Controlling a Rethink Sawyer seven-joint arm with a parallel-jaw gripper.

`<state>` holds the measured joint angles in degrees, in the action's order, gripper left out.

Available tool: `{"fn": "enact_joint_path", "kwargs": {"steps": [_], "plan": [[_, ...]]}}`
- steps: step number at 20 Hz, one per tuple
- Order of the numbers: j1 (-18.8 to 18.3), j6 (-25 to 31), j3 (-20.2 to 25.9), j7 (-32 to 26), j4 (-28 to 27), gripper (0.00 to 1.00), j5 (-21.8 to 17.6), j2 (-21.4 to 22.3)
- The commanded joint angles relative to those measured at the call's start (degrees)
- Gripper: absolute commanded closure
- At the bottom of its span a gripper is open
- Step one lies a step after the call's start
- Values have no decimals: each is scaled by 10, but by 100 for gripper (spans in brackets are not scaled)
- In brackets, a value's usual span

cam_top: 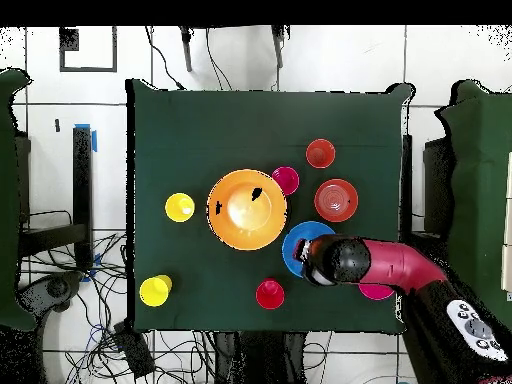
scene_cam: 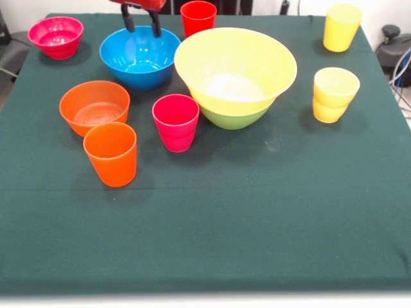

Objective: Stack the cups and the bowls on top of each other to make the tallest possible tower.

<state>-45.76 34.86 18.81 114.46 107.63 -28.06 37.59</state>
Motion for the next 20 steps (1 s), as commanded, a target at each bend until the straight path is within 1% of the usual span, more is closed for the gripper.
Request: {"fn": "enact_joint_path", "kwargs": {"steps": [1, 3, 8, 14, 16, 18, 20], "plan": [[-7, 2, 58, -115, 13, 0, -50, 19], [-14, 8, 64, -119, 20, 0, -50, 30], [-45, 18, 83, -133, 54, 0, -41, 62], [-54, 3, 89, -120, 54, 0, -64, 45], [-60, 0, 90, -121, 58, 0, -68, 46], [-62, 2, 89, -123, 54, 0, -74, 41], [-63, -5, 86, -121, 47, 0, -87, 31]]}}
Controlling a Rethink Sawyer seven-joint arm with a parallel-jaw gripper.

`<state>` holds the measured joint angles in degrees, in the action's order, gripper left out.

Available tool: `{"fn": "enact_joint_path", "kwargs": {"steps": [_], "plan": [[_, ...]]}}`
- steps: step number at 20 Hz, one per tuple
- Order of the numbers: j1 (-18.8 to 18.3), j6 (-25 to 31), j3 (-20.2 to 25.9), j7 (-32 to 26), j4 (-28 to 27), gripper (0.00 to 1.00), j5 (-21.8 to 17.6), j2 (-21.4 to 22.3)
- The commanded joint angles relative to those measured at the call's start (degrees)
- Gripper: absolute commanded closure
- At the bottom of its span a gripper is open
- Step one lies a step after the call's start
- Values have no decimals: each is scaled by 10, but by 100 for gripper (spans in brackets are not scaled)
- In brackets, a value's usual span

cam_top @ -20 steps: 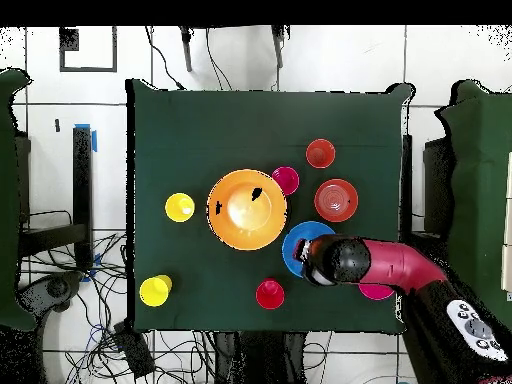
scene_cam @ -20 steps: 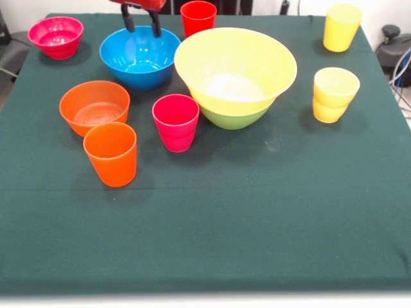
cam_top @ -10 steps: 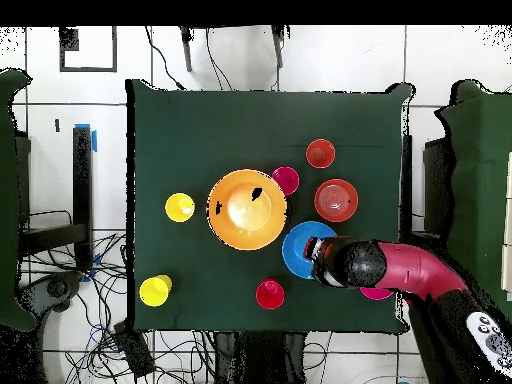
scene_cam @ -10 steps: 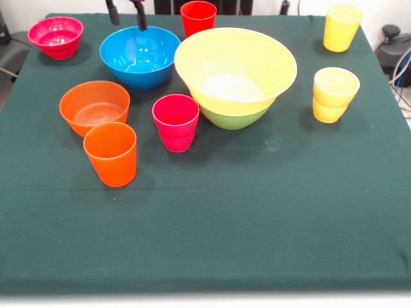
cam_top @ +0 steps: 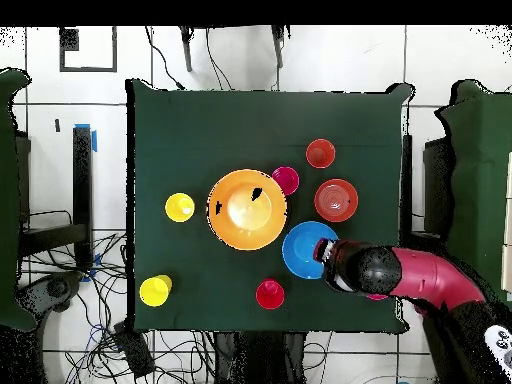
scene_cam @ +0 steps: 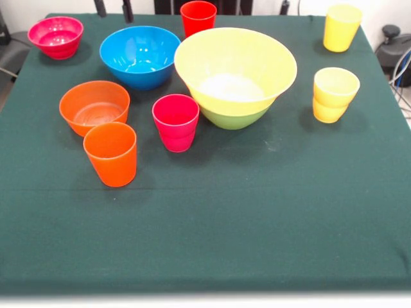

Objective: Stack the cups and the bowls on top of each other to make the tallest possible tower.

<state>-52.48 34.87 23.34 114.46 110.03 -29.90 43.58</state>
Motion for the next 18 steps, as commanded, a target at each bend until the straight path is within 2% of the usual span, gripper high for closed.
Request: {"fn": "enact_joint_path", "kwargs": {"steps": [1, 6, 18], "plan": [[3, -10, 38, -118, 20, 0, -75, -36], [-10, -17, 40, -121, 4, 0, -97, -70], [4, -39, 24, -80, -15, 0, -149, -98]]}}
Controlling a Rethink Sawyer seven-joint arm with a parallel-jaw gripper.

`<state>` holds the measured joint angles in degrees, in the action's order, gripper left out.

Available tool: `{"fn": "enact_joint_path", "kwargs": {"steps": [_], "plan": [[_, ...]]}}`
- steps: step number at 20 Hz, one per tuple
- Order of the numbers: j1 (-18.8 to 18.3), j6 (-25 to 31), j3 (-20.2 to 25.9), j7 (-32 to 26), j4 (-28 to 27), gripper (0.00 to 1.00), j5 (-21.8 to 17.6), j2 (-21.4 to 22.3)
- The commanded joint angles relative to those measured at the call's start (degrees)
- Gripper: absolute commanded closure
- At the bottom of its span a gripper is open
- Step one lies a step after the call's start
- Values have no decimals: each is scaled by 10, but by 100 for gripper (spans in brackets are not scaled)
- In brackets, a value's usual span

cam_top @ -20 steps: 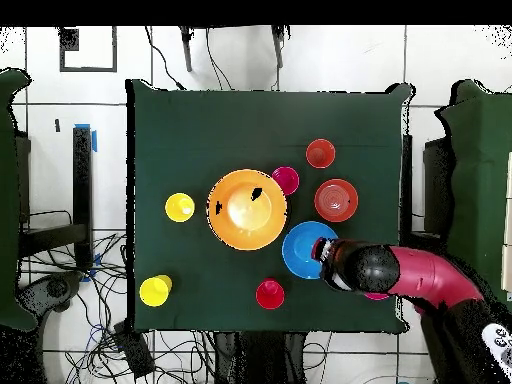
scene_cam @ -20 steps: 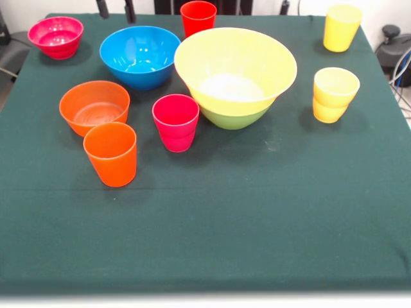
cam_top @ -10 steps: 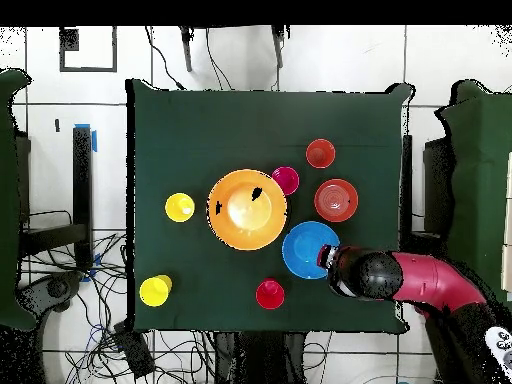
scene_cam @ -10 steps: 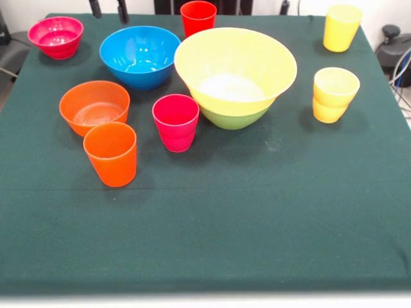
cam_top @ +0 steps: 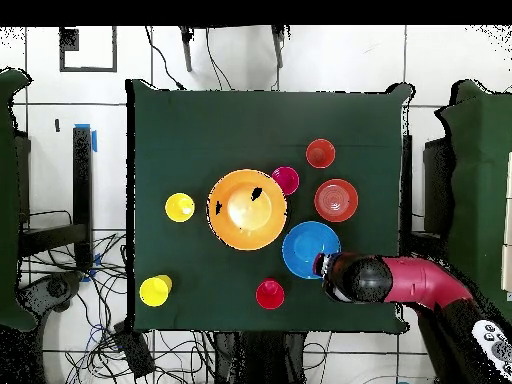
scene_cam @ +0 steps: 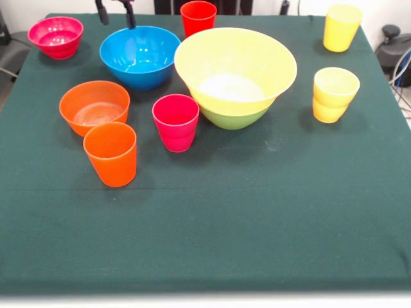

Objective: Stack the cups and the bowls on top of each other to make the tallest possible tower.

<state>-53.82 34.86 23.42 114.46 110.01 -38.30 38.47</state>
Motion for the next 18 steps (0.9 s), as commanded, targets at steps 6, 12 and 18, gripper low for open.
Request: {"fn": "enact_joint_path", "kwargs": {"steps": [6, 12, 18], "plan": [[4, -46, 20, -78, -20, 0, -85, -69], [-14, -57, 22, -74, 3, 0, -96, -53], [-58, -70, 27, -73, 71, 0, -89, 6]]}}
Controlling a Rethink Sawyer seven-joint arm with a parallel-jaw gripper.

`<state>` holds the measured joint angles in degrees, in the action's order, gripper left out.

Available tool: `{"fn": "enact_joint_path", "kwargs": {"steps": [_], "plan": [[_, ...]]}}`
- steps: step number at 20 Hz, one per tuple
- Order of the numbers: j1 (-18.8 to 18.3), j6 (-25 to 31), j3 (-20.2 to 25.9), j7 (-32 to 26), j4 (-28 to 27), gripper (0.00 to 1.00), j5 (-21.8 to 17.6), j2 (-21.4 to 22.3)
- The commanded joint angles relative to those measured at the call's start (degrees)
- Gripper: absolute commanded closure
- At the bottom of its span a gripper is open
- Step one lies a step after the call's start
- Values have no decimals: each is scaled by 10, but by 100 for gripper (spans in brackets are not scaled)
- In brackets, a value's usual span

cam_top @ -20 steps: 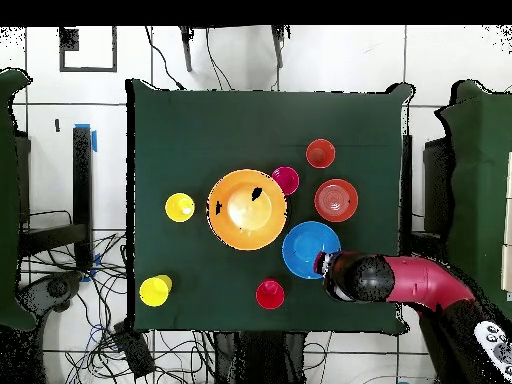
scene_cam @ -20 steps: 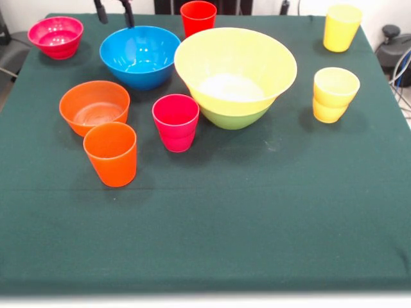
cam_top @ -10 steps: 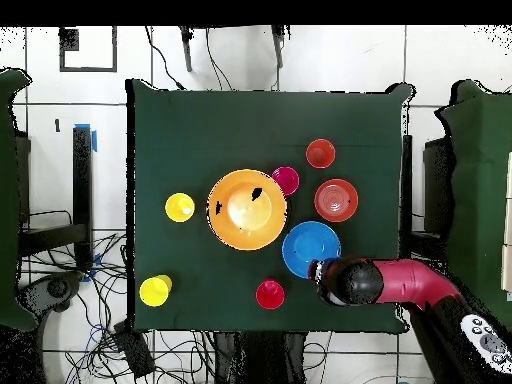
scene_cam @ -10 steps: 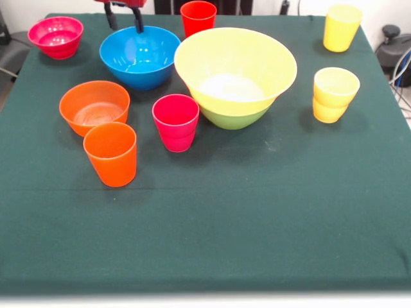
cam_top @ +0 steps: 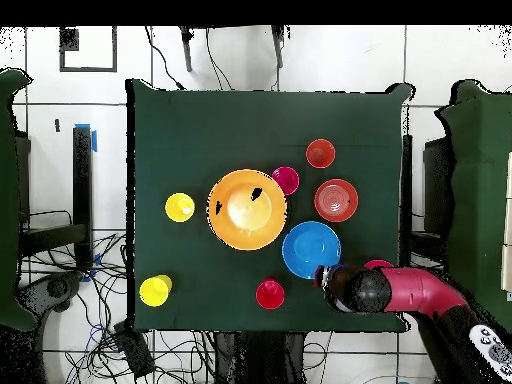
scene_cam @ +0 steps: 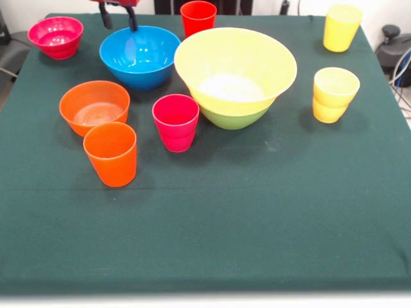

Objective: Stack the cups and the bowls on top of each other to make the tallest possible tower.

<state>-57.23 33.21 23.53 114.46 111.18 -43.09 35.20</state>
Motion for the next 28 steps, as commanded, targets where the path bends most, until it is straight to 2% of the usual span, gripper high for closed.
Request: {"fn": "enact_joint_path", "kwargs": {"steps": [1, 4, 6, 14, 15, 18, 20, 24, 26, 28], "plan": [[-25, -58, 27, -69, 64, 0, -41, 42], [-27, -50, 35, -67, 87, 0, -27, 77], [-34, -58, 36, -63, 88, 0, -32, 65], [2, -101, 5, -14, 45, 0, -77, 2], [2, -95, 6, -15, 45, 0, -73, 0], [1, -77, 16, -21, 75, 0, -51, 54], [3, -65, 20, -31, 75, 0, -43, 67], [-1, -54, 28, -42, 70, 0, -34, 59], [-10, -55, 30, -51, 59, 0, -38, 33], [-10, -56, 31, -51, 59, 0, -39, 35]]}}
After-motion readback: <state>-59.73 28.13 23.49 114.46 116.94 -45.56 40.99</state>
